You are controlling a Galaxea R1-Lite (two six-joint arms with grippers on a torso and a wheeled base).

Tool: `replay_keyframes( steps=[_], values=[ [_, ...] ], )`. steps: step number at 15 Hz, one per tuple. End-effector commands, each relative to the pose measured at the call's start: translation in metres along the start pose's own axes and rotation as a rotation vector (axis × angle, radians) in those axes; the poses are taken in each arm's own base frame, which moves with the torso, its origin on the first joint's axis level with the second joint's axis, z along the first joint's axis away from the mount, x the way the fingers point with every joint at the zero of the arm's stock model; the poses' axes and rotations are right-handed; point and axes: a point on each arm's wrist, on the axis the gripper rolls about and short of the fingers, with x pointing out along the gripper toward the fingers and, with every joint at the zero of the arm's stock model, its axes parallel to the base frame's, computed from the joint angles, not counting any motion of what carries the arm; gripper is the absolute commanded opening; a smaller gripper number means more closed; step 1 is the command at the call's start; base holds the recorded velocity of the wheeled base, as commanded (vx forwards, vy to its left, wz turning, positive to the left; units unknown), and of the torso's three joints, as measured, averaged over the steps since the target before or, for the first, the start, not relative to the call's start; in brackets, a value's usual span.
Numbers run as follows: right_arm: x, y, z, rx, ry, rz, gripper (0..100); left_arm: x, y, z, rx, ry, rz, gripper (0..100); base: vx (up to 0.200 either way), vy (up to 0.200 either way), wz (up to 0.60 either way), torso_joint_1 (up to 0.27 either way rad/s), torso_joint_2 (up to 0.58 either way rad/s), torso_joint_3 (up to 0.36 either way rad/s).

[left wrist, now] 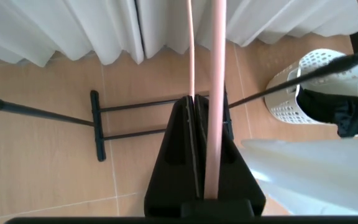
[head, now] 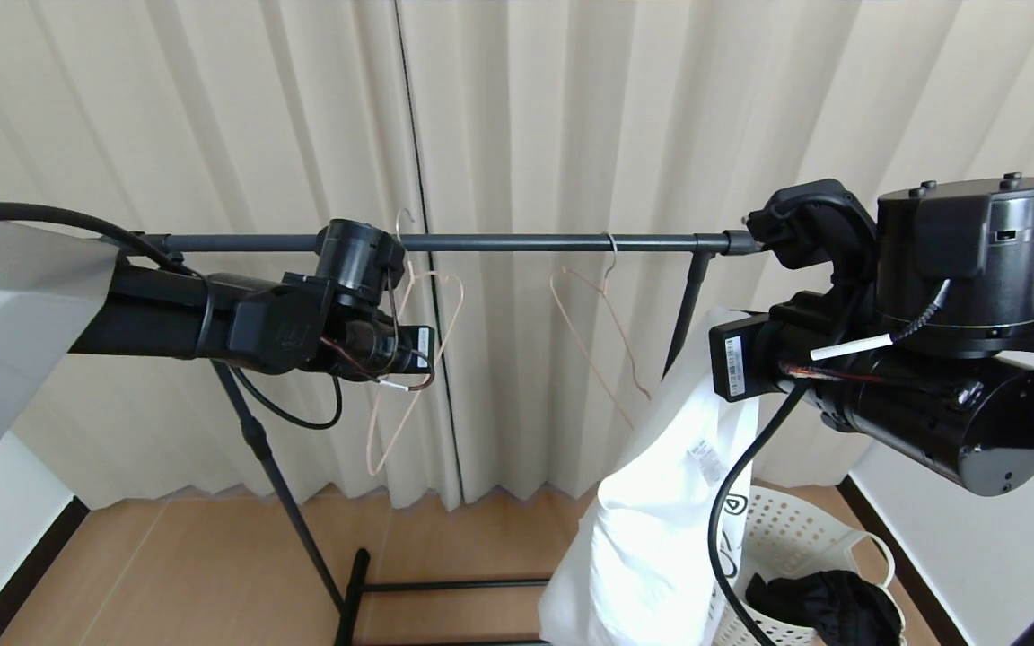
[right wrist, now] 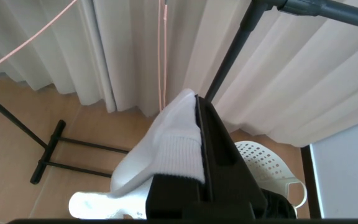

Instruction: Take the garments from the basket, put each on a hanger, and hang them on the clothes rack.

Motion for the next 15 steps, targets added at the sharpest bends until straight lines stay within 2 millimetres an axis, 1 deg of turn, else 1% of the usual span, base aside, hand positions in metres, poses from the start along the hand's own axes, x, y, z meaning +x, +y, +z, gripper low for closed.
replay_keyframes(
  steps=[1,3,6,7,8,9,10,12,13,14,15],
  values=[
    [0.001,0.001,-0.001,-0.001,0.002,0.0,0,-0.022,-0.005,0.002,0.009,-0.024,-0.02,0,0.0,0.0,0.0,0.0,0.0,0.0],
    [0.001,0.001,0.0,-0.001,0.002,0.0,0,-0.039,-0.008,-0.002,0.037,-0.042,-0.037,0,0.0,0.0,0.0,0.0,0.0,0.0],
    [0.001,0.001,0.0,-0.003,0.002,0.002,0,-0.067,-0.011,-0.016,0.076,-0.063,-0.065,0,0.0,0.0,0.0,0.0,0.0,0.0],
    [0.001,0.002,-0.002,-0.018,0.007,0.003,0,-0.08,-0.01,-0.023,0.087,-0.07,-0.075,0,0.0,0.0,0.0,0.0,0.0,0.0],
    [0.001,0.002,-0.002,-0.021,0.007,0.004,0,-0.088,-0.01,-0.026,0.092,-0.079,-0.082,0,0.0,0.0,0.0,0.0,0.0,0.0],
    [0.005,0.004,-0.005,-0.031,0.02,0.002,0,-0.111,-0.007,-0.039,0.113,-0.095,-0.098,0,0.0,0.0,0.0,0.0,0.0,0.0],
    [0.007,0.006,-0.008,-0.037,0.029,0.002,0,-0.125,-0.004,-0.048,0.132,-0.11,-0.109,0,0.0,0.0,0.0,0.0,0.0,0.0],
    [0.011,0.008,-0.011,-0.045,0.042,0.0,0,-0.146,0.003,-0.066,0.163,-0.134,-0.127,0,0.0,0.0,0.0,0.0,0.0,0.0],
    [0.015,0.011,-0.013,-0.046,0.04,-0.003,0,-0.161,0.008,-0.086,0.2,-0.145,-0.145,0,0.0,0.0,0.0,0.0,0.0,0.0],
    [0.017,0.012,-0.013,-0.041,0.032,-0.004,0,-0.169,0.011,-0.096,0.217,-0.157,-0.158,0,0.0,0.0,0.0,0.0,0.0,0.0],
    [0.023,0.015,-0.016,-0.042,0.035,-0.009,0,-0.178,0.015,-0.111,0.242,-0.168,-0.189,0,0.0,0.0,0.0,0.0,0.0,0.0]
  ],
)
